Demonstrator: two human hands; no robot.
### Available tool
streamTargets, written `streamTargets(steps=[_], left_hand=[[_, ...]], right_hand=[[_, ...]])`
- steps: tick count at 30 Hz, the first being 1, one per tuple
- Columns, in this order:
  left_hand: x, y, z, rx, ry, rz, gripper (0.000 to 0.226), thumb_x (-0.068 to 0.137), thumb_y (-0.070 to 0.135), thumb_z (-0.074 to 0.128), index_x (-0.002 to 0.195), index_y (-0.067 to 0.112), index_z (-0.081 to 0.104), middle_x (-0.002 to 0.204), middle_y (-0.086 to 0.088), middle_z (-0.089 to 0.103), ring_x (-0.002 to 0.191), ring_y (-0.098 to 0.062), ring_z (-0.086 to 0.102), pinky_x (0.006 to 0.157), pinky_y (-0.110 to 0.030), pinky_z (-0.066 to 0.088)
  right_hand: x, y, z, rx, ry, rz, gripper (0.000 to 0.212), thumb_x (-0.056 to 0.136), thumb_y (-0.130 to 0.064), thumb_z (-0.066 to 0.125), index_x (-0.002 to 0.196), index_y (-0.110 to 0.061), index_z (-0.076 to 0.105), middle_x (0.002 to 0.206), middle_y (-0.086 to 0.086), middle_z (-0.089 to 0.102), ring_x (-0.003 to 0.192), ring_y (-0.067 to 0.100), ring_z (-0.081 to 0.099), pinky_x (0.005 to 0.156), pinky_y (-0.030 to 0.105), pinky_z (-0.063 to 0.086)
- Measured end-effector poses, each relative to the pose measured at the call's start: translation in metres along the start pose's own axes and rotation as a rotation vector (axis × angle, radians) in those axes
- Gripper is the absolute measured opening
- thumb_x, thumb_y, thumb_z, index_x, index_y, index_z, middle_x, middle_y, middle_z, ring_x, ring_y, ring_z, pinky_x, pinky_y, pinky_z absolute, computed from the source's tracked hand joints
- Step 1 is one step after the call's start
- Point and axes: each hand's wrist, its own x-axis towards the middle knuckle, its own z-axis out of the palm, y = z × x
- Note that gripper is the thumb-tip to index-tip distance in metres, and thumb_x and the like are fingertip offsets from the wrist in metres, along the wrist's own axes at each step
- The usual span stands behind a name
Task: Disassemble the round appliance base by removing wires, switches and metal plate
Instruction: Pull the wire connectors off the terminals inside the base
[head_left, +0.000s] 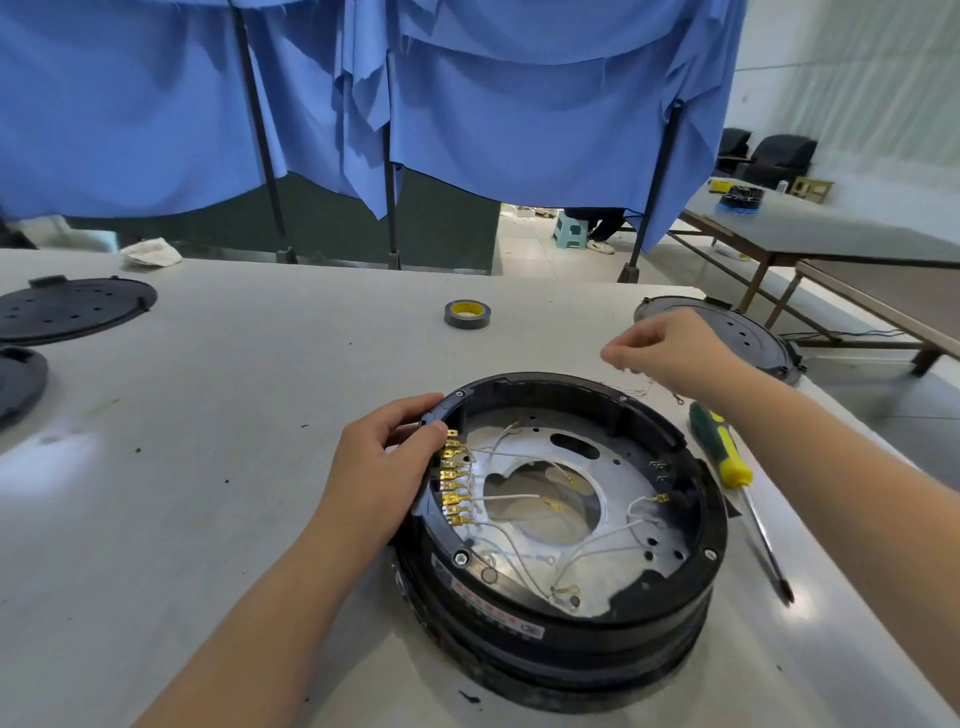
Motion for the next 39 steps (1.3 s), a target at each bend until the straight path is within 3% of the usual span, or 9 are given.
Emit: streamTargets(steps=[3,7,11,15,19,22,26,30,39], left_hand=[[0.000,0.000,0.000,-0.001,0.000,-0.001,0.031,0.087,0.009,0.065,0.089,0.040,0.072,0.079,0.011,0.074,0.071,0.000,0.069,0.056,-0.011,0.050],[0.000,0.000,0.000,0.000,-0.002,0.003,0.030,0.087,0.009,0.065,0.091,0.038,0.072,0.082,0.008,0.075,0.077,-0.004,0.069,0.062,-0.013,0.051],[0.000,-0.001,0.000,-0.001,-0.007,0.009,0.031,0.087,0.009,0.065,0.091,0.039,0.072,0.084,0.008,0.075,0.079,-0.005,0.069,0.062,-0.014,0.052],[0.000,-0.001,0.000,0.000,-0.010,0.011,0.031,0.088,0.009,0.064,0.091,0.039,0.071,0.085,0.007,0.075,0.080,-0.007,0.069,0.061,-0.013,0.051],[0.000,-0.001,0.000,0.007,-0.015,0.011,0.030,0.088,0.010,0.064,0.094,0.038,0.071,0.088,0.006,0.074,0.081,-0.008,0.070,0.061,-0.013,0.051],[0.000,-0.001,0.000,0.005,-0.011,0.007,0.028,0.088,0.010,0.064,0.095,0.037,0.072,0.086,0.006,0.074,0.080,-0.008,0.070,0.060,-0.013,0.051],[0.000,0.000,0.000,0.005,-0.012,0.008,0.030,0.087,0.009,0.064,0.093,0.037,0.072,0.084,0.008,0.075,0.076,-0.004,0.069,0.059,-0.011,0.050],[0.000,0.001,0.000,0.013,-0.014,0.026,0.031,0.086,0.006,0.064,0.092,0.036,0.072,0.081,0.010,0.076,0.076,-0.002,0.069,0.062,-0.011,0.050],[0.001,-0.001,0.000,0.029,-0.024,0.037,0.034,0.088,0.005,0.061,0.093,0.037,0.070,0.080,0.005,0.076,0.076,-0.008,0.071,0.063,-0.014,0.052]], right_hand=[[0.004,0.022,0.006,-0.090,-0.043,0.048,0.009,0.082,-0.025,0.074,0.081,-0.016,0.077,0.074,-0.002,0.070,0.063,0.012,0.060,0.064,0.029,0.056],[0.003,0.037,0.022,-0.146,-0.086,0.087,0.003,0.080,-0.021,0.075,0.080,-0.018,0.077,0.075,-0.001,0.071,0.079,0.017,0.066,0.079,0.034,0.055],[0.006,0.038,0.029,-0.210,-0.061,0.084,0.016,0.080,-0.017,0.071,0.069,-0.027,0.068,0.073,-0.004,0.067,0.084,0.023,0.065,0.079,0.035,0.053],[0.011,0.035,0.030,-0.193,-0.037,0.076,0.007,0.081,-0.017,0.071,0.076,-0.020,0.072,0.079,0.000,0.070,0.084,0.020,0.065,0.076,0.031,0.050],[0.006,0.016,0.022,-0.117,0.088,-0.046,0.004,0.085,-0.020,0.069,0.087,-0.018,0.072,0.086,-0.005,0.069,0.076,0.007,0.059,0.076,0.029,0.045],[-0.009,-0.021,0.013,0.016,0.128,-0.190,0.006,0.088,-0.024,0.065,0.087,-0.025,0.071,0.079,-0.014,0.066,0.062,-0.005,0.056,0.062,0.015,0.044],[-0.043,-0.079,0.016,-0.016,-0.154,-0.385,0.006,0.085,-0.030,0.068,0.084,-0.028,0.074,0.078,-0.015,0.069,0.070,-0.010,0.060,0.060,0.002,0.043],[-0.076,-0.103,0.044,-0.142,-0.490,-0.450,0.008,0.081,-0.035,0.072,0.083,-0.028,0.075,0.076,-0.017,0.071,0.072,-0.007,0.061,0.063,0.009,0.048],[-0.089,-0.102,0.067,-0.131,-0.495,-0.436,0.009,0.079,-0.034,0.074,0.082,-0.026,0.077,0.076,-0.009,0.070,0.075,0.011,0.061,0.067,0.026,0.049]])
